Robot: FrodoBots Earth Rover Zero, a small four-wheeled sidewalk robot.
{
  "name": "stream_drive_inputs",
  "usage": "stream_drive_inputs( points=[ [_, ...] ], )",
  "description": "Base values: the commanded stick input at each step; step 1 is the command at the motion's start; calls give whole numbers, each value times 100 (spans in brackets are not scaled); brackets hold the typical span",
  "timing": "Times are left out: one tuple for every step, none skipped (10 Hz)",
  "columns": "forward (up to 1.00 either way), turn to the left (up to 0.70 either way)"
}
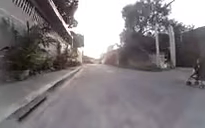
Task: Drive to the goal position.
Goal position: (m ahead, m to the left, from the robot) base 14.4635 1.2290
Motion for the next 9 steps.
stream_drive_inputs(
  points=[
    [100,0],
    [100,0],
    [100,0],
    [100,0],
    [100,0],
    [100,0],
    [100,0],
    [100,0],
    [100,0]
  ],
)
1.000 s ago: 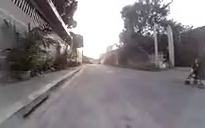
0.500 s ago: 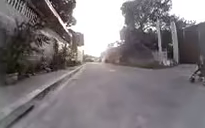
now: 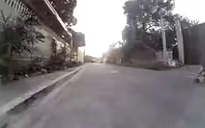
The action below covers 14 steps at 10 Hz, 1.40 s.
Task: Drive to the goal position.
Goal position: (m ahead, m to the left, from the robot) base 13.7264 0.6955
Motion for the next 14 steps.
stream_drive_inputs(
  points=[
    [100,0],
    [100,0],
    [100,0],
    [100,11],
    [100,40],
    [100,27],
    [100,0],
    [100,0],
    [100,0],
    [100,0],
    [100,0],
    [100,0],
    [100,0],
    [100,0]
  ],
)
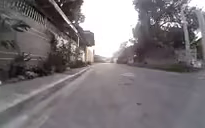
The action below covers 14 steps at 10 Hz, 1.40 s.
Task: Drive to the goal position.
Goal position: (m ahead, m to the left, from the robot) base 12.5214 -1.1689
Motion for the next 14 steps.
stream_drive_inputs(
  points=[
    [100,0],
    [100,0],
    [100,0],
    [100,0],
    [100,0],
    [100,0],
    [100,0],
    [100,0],
    [100,0],
    [100,0],
    [100,0],
    [100,0],
    [100,0],
    [100,0]
  ],
)
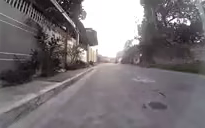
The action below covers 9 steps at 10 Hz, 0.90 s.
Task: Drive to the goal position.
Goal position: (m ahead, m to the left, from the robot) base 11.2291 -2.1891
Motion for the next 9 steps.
stream_drive_inputs(
  points=[
    [100,0],
    [100,0],
    [100,0],
    [100,0],
    [100,0],
    [100,0],
    [100,0],
    [100,0],
    [100,0]
  ],
)
